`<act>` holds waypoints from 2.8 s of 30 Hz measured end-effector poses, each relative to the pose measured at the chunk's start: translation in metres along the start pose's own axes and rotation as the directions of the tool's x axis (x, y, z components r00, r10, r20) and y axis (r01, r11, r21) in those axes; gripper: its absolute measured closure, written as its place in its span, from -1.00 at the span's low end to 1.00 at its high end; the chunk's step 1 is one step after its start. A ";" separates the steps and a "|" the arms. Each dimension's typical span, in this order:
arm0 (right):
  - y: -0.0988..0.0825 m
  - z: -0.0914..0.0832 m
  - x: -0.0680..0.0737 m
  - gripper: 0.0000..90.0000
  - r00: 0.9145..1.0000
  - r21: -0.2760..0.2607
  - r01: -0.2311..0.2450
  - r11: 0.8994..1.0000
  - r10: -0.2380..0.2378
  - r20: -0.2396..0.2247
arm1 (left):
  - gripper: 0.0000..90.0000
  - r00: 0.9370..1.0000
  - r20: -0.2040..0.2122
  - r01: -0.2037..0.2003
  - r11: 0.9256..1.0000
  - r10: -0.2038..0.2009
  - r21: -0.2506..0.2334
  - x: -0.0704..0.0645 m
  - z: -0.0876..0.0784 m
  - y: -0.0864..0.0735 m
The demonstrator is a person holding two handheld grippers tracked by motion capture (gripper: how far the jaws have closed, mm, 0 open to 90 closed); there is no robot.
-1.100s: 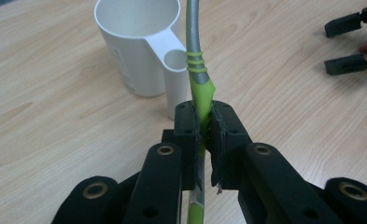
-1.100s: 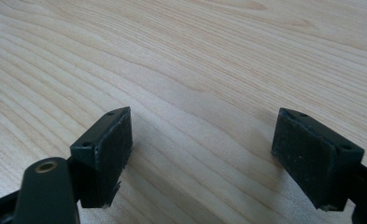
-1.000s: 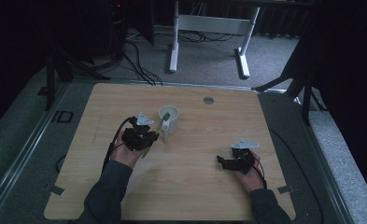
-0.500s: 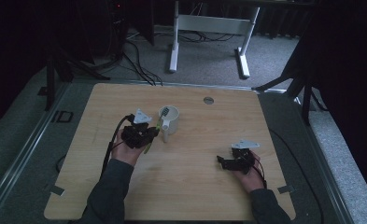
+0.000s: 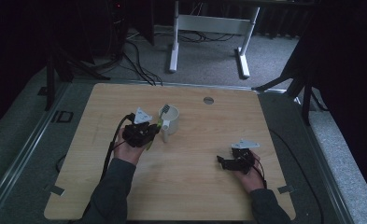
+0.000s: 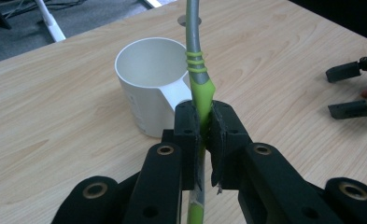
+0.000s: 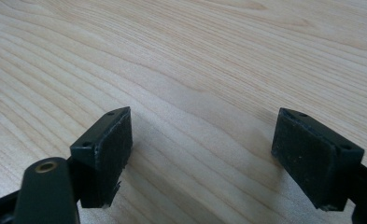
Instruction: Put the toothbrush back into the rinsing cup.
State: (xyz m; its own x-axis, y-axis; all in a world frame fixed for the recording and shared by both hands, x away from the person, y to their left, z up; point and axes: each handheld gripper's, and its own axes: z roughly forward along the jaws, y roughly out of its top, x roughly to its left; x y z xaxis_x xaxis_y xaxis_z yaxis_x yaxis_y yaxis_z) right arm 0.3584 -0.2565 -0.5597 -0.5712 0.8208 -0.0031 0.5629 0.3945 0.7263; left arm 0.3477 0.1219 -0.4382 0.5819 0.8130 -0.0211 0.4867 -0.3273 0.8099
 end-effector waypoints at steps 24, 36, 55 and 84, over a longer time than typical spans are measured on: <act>0.000 0.000 0.000 -0.56 1.000 -0.001 -0.001 1.000 0.001 0.000 | 0.83 0.999 0.025 0.022 0.997 -0.020 -0.077 0.001 0.000 0.010; 0.000 0.000 0.000 -0.56 1.000 0.000 -0.001 1.000 0.001 0.000 | 0.83 0.999 0.032 0.015 0.995 -0.012 -0.100 -0.002 0.001 0.016; 0.000 0.000 0.000 -0.56 1.000 0.000 -0.001 1.000 0.001 0.000 | 0.83 0.999 0.031 -0.006 0.991 0.010 -0.132 -0.006 0.001 0.033; 0.000 0.000 0.000 -0.56 1.000 0.000 0.000 1.000 0.000 0.000 | 0.83 0.999 0.044 0.016 0.974 -0.006 -0.228 -0.001 0.008 0.034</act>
State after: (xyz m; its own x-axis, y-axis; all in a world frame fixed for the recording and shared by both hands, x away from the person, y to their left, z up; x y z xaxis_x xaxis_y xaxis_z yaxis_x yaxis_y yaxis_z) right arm 0.3584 -0.2565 -0.5597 -0.5714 0.8207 -0.0031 0.5626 0.3944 0.7266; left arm 0.3685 0.1062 -0.4151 0.6071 0.7929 -0.0518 0.3345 -0.1958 0.9218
